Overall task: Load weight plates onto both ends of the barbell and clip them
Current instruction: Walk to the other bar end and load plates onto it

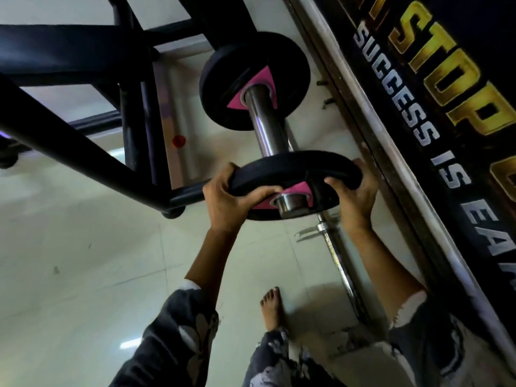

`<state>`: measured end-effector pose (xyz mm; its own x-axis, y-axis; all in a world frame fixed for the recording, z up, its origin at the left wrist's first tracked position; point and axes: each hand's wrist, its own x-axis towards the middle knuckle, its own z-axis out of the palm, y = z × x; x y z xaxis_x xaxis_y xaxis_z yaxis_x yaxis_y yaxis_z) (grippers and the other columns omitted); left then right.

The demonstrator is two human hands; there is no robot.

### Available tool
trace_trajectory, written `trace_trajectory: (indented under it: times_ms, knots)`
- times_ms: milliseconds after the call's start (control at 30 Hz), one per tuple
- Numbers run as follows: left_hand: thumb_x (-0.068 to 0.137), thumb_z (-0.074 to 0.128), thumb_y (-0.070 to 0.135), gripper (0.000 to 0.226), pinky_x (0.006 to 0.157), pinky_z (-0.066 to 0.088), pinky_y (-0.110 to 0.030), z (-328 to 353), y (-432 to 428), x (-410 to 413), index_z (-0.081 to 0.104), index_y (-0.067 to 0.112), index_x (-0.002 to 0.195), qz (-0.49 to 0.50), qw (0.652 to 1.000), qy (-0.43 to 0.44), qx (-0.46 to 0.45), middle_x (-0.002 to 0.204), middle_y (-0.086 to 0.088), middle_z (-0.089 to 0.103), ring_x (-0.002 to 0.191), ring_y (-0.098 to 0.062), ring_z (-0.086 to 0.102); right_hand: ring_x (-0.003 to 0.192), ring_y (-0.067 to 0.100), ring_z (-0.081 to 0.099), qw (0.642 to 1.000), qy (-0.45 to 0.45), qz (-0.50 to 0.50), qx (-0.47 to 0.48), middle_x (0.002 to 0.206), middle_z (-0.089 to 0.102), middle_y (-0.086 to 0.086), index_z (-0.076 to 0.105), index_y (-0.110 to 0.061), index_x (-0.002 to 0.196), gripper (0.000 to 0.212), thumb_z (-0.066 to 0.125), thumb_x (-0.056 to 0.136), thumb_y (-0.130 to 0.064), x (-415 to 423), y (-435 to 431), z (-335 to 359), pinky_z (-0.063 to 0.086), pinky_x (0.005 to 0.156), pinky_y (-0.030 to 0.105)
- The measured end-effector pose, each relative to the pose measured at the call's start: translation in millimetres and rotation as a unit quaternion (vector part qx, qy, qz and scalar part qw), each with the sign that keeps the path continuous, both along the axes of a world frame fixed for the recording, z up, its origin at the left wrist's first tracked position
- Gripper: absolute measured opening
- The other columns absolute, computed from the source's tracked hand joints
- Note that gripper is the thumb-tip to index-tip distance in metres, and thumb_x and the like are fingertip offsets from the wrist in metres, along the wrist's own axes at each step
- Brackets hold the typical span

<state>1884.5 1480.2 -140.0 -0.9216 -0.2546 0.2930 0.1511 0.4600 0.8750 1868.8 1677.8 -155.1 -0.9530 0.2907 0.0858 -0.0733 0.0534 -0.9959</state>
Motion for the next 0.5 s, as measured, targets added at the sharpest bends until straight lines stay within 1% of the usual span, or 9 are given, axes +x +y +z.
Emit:
trace_trajectory:
  times_ms: [33,67,133,200,267,333,367,433,500]
  knots:
    - [0.052,0.085,0.043,0.046,0.056,0.049,-0.022,1,4,19,0.056,0.013,0.07,-0.004,1.0,-0.007,0.006,0.064,0.001,0.061,0.059,-0.003,0.057,0.06,-0.011,0.054,1.0,-0.004,0.001,0.007,0.06,0.061,-0.019,0.053,-0.017,0.071,0.03,0.07,0.054,-0.035,18,4,2,0.042,0.058,0.004]
    - [0.052,0.085,0.044,0.044,0.058,0.05,-0.023,4,9,37,0.058,0.015,0.072,-0.007,1.0,-0.015,0.014,0.066,0.002,0.064,0.06,-0.003,0.059,0.057,-0.009,0.052,1.0,-0.009,-0.001,0.01,0.058,0.061,-0.021,0.052,-0.018,0.068,0.03,0.071,0.054,-0.036,36,9,6,0.041,0.056,0.006]
    - [0.052,0.084,0.044,0.042,0.062,0.051,-0.018,11,15,71,0.063,0.017,0.076,-0.001,0.999,-0.028,0.023,0.072,0.007,0.066,0.064,0.004,0.06,0.053,-0.007,0.051,1.0,-0.004,-0.006,0.021,0.054,0.061,-0.021,0.055,-0.01,0.066,0.034,0.072,0.054,-0.038,69,18,11,0.041,0.052,0.009]
    - [0.052,0.083,0.047,0.049,0.064,0.053,-0.021,26,20,107,0.066,0.009,0.077,0.006,0.999,-0.032,0.025,0.075,0.003,0.067,0.066,0.002,0.062,0.051,-0.007,0.051,1.0,0.001,0.003,0.027,0.053,0.061,-0.022,0.056,-0.009,0.064,0.035,0.073,0.054,-0.038,106,24,27,0.04,0.051,0.008]
    - [0.051,0.085,0.044,0.05,0.065,0.052,-0.016,51,22,143,0.067,0.007,0.078,0.009,1.0,-0.023,0.019,0.076,0.003,0.067,0.067,0.007,0.062,0.051,-0.006,0.051,0.999,0.009,0.015,0.028,0.053,0.06,-0.022,0.053,-0.017,0.06,0.031,0.074,0.054,-0.04,140,25,53,0.04,0.051,0.008]
    - [0.05,0.087,0.039,0.046,0.066,0.049,-0.009,83,18,177,0.067,0.011,0.082,0.018,1.0,-0.006,0.017,0.077,0.009,0.066,0.069,0.014,0.06,0.05,-0.006,0.05,0.998,0.031,0.025,0.038,0.052,0.06,-0.022,0.051,-0.025,0.058,0.029,0.074,0.055,-0.044,170,22,88,0.038,0.05,0.009]
    - [0.05,0.086,0.039,0.044,0.065,0.048,-0.009,102,15,196,0.066,0.014,0.081,0.027,0.999,0.002,0.024,0.075,0.012,0.066,0.068,0.013,0.06,0.05,-0.006,0.05,0.997,0.047,0.033,0.045,0.052,0.059,-0.023,0.05,-0.029,0.058,0.028,0.073,0.056,-0.045,185,18,108,0.037,0.05,0.008]
    - [0.049,0.085,0.047,0.047,0.058,0.049,-0.016,140,2,235,0.064,0.012,0.073,0.056,0.998,0.017,0.035,0.068,0.017,0.063,0.062,0.006,0.059,0.049,-0.006,0.049,0.993,0.081,0.056,0.059,0.048,0.057,-0.021,0.048,-0.035,0.059,0.029,0.074,0.056,-0.049,216,5,150,0.035,0.049,0.007]
    - [0.048,0.082,0.056,0.053,0.053,0.048,-0.023,174,-15,271,0.062,0.01,0.068,0.087,0.995,0.032,0.039,0.057,0.019,0.059,0.057,0.002,0.054,0.051,0.001,0.048,0.989,0.106,0.07,0.072,0.048,0.053,-0.015,0.052,-0.032,0.058,0.04,0.072,0.055,-0.066,244,-11,187,0.038,0.049,0.018]
